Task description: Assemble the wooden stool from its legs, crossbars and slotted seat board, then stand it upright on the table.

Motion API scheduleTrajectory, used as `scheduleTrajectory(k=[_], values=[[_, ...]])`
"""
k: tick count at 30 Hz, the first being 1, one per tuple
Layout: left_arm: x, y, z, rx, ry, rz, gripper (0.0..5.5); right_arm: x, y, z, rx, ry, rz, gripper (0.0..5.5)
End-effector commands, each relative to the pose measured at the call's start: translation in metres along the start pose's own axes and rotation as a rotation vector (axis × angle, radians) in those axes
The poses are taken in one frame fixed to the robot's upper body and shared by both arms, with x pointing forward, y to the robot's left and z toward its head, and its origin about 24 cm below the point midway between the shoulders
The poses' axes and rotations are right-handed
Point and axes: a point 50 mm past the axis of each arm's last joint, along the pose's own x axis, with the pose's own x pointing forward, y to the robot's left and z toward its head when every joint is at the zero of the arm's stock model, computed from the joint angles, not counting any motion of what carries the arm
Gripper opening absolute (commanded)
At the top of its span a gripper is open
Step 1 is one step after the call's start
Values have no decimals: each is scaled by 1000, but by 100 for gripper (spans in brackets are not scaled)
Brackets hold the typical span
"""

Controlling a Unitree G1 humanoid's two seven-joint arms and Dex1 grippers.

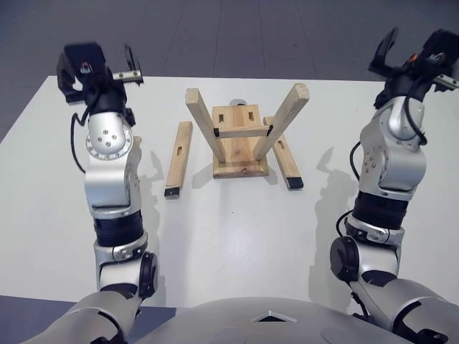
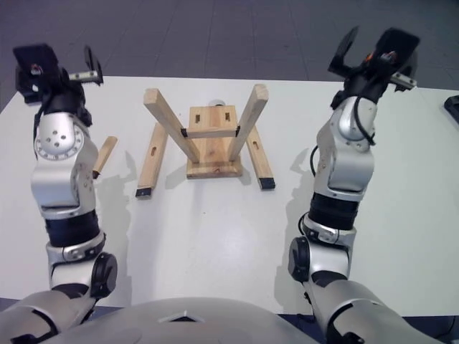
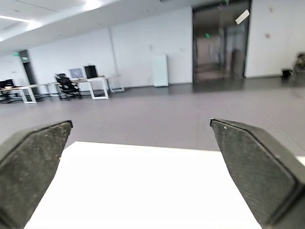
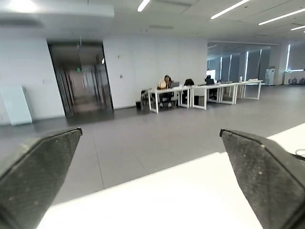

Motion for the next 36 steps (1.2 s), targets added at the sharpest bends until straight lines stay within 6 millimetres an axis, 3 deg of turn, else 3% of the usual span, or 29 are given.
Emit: scheduleTrajectory(k=[1,4,8,10,13,15,16,17,21,23,25,28,31,34,36], values=[[-32,-58,-8,69,67,-324,539,-39,59,-14,6,63,333,540],[-41,-87,-13,109,98,-400,539,-58,79,-13,30,63,434,540],[-40,-101,-14,144,100,-419,539,-55,74,-19,25,97,378,540],[-35,-94,-22,133,153,-354,539,-45,60,-25,-4,129,271,540],[-26,-62,-36,75,258,-125,539,-29,21,-36,-25,201,-23,540],[-21,-40,-39,28,277,24,539,-25,-3,-41,-38,229,-168,540],[-19,-36,-36,10,256,39,539,-24,-5,-40,-40,230,-169,540],[-18,-39,-29,-11,210,-5,539,-24,-2,-39,-32,225,-135,540],[-33,-88,6,-25,-31,-403,539,-39,41,-21,54,146,206,540],[-43,-106,5,8,-53,-532,539,-48,58,-15,72,124,319,540],[-48,-113,-2,41,-27,-565,539,-50,60,-15,66,120,318,540],[-36,-96,-25,58,123,-404,539,-40,45,-21,-17,122,175,540],[-25,-73,-37,71,196,-248,539,-25,12,-30,-41,170,-57,540],[-16,-43,-38,29,216,-44,539,-7,-20,-5,-14,43,-186,540],[-13,-20,-32,-46,188,112,539,1,-22,31,35,-126,-109,540]])
